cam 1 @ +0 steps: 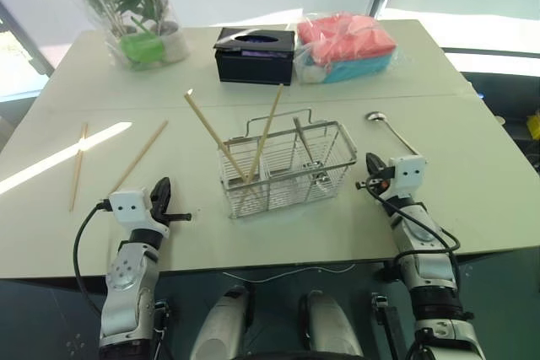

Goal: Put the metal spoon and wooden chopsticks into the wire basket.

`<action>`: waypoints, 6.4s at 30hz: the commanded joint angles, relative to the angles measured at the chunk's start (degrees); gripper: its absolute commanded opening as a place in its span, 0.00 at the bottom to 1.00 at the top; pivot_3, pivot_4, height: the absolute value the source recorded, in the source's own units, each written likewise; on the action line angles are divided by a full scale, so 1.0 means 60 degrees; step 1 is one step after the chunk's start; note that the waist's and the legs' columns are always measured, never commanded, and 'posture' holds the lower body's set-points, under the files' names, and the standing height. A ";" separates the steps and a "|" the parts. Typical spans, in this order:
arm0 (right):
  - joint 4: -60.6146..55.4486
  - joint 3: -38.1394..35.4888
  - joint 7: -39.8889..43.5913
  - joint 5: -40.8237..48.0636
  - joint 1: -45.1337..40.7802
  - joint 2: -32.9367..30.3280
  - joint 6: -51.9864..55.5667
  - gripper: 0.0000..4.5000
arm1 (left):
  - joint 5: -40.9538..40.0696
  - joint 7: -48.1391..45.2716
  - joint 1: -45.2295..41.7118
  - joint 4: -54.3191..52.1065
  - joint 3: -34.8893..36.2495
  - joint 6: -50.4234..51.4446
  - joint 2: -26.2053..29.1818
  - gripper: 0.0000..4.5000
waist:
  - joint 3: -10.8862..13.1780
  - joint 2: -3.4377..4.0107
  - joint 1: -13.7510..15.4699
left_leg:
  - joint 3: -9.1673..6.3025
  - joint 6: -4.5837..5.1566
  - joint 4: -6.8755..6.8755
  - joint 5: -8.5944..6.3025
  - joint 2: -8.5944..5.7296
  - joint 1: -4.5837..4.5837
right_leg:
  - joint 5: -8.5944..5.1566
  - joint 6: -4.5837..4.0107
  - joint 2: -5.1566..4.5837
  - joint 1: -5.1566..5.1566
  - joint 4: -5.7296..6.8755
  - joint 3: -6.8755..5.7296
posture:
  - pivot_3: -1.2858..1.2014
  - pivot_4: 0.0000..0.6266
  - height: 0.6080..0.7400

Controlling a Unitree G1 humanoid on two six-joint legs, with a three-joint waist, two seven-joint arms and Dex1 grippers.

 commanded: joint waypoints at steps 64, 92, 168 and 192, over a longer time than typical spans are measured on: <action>-0.2327 -0.0743 0.0709 0.0307 -0.0542 -0.3022 0.4722 0.98 | -0.8625 -0.7630 -0.1003 -0.3008 0.3724 0.6803 0.8316 0.00 | 0.0035 0.0069 -0.0061 | 0.0041 -0.0001 -0.0068 -0.0004 0.0031 -0.0011 | -0.0034 -0.0056 -0.0026 -0.0058 -0.0005 0.0040 | 0.52 0.24 1.00; 0.6773 0.1381 0.4588 -0.1003 -0.6312 -0.4544 0.3744 0.98 | -0.8513 -0.7579 -0.1422 -0.3482 0.3557 0.6881 0.7958 0.00 | 0.0041 0.0061 -0.0107 | 0.0185 0.0054 -0.0055 -0.0008 0.0079 -0.0008 | -0.0021 -0.0056 -0.0065 -0.0023 -0.0081 0.0005 | 0.52 0.24 1.00; -0.7614 -0.0003 -0.1893 0.4697 -0.2939 0.1346 0.7352 0.01 | -0.6766 -0.8943 -0.3038 -0.1459 0.2238 0.6916 0.8446 0.00 | 0.0053 0.0074 -0.0084 | 0.0187 0.0014 -0.0038 -0.0027 0.0149 -0.0012 | -0.0003 -0.0075 0.0012 -0.0086 0.0002 0.0047 | 0.52 0.24 1.00; -0.8679 0.0209 -0.2490 0.5928 -0.1307 0.1180 0.7588 0.01 | -0.6627 -0.8987 -0.3157 -0.1361 0.2123 0.6879 0.8309 0.00 | 0.0053 0.0073 -0.0083 | 0.0187 0.0014 -0.0074 -0.0028 0.0151 -0.0012 | -0.0004 -0.0077 0.0001 -0.0095 -0.0020 0.0056 | 0.52 0.24 1.00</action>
